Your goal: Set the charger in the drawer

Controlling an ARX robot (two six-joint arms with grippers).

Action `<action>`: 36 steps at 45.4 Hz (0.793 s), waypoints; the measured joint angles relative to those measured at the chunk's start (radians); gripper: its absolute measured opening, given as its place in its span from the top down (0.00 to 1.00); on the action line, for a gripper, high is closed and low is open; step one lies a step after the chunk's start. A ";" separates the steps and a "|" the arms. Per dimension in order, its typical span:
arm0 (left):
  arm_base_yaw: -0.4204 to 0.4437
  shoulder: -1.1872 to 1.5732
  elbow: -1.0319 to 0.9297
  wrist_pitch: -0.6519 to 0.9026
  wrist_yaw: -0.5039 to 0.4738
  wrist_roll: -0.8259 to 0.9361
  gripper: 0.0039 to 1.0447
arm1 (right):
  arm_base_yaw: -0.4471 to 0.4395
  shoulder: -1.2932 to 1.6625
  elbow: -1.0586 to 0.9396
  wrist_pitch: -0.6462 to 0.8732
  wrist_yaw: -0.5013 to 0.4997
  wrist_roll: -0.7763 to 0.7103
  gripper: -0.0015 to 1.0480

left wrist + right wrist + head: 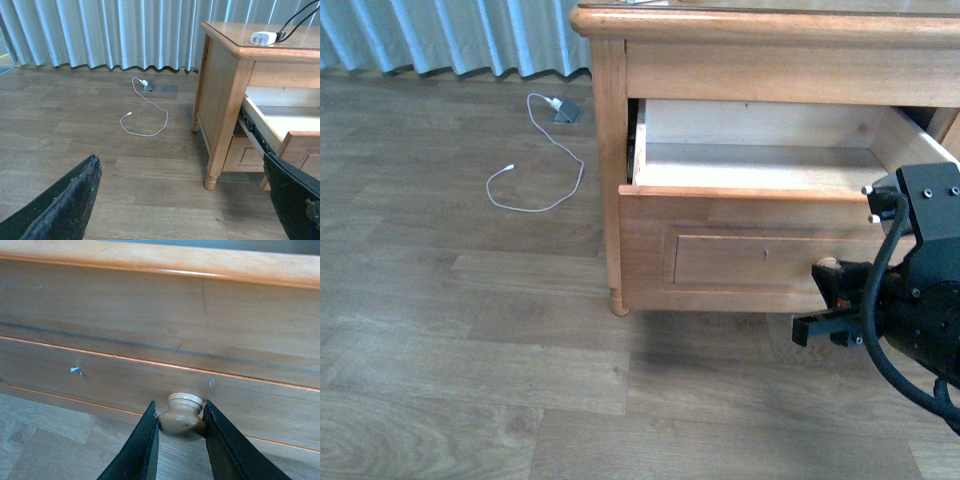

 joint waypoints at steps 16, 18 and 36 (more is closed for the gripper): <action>0.000 0.000 0.000 0.000 0.000 0.000 0.06 | -0.032 -0.051 -0.076 0.022 -0.088 -0.006 0.62; 0.000 0.000 0.000 0.000 0.000 0.000 0.06 | -0.040 -0.075 -0.086 0.004 -0.101 -0.007 0.57; 0.000 0.000 0.000 0.000 0.000 0.000 0.06 | -0.186 -0.919 -0.185 -0.515 -0.224 0.007 0.08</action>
